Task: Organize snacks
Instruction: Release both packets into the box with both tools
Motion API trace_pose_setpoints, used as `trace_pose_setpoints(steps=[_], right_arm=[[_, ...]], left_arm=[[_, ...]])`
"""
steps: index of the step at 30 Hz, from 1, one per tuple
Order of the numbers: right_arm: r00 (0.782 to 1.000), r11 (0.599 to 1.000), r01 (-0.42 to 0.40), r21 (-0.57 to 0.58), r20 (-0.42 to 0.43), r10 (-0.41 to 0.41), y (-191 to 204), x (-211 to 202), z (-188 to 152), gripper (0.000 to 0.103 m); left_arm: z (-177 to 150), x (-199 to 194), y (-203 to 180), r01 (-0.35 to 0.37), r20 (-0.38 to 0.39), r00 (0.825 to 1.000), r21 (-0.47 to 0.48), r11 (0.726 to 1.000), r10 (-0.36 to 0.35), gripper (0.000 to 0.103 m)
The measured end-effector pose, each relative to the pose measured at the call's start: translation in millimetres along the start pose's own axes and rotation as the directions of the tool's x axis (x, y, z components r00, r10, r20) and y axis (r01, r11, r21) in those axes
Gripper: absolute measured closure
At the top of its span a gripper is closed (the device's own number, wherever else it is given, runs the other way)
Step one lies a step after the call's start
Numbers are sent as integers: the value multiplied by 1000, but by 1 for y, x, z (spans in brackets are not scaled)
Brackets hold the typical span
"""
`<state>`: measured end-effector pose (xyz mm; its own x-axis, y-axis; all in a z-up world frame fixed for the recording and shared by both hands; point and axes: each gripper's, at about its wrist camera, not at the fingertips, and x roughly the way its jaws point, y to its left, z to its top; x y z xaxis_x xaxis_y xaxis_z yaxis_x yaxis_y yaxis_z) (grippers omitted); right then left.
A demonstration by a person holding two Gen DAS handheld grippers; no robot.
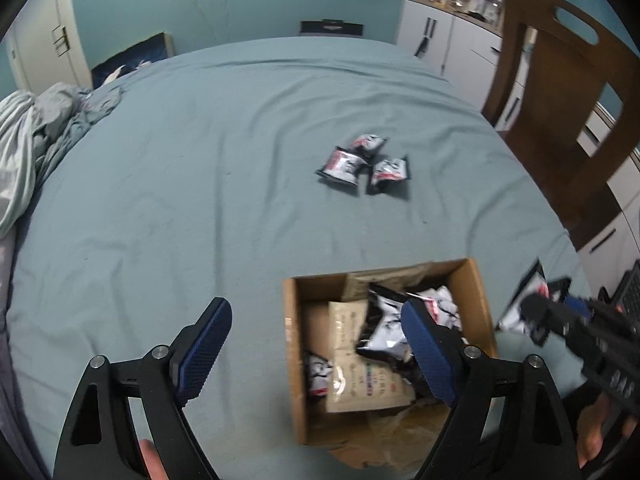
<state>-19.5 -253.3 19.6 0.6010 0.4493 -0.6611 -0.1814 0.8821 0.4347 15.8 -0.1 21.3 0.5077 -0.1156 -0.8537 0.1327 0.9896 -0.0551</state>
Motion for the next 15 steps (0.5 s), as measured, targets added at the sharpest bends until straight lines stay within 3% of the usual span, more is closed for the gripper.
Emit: trace_pose_setpoints(steps=[11, 13, 15], right_arm=[[999, 998, -18, -68, -38, 15, 17, 16, -3, 70], [998, 999, -13, -47, -55, 10, 16, 19, -2, 65], [999, 1000, -11, -14, -51, 10, 12, 21, 0, 39]], left_arm=[[1, 2, 7, -69, -7, 998, 6, 998, 69, 16], [0, 3, 5, -71, -15, 997, 12, 997, 71, 16], [-1, 4, 4, -69, -24, 997, 15, 998, 69, 16]])
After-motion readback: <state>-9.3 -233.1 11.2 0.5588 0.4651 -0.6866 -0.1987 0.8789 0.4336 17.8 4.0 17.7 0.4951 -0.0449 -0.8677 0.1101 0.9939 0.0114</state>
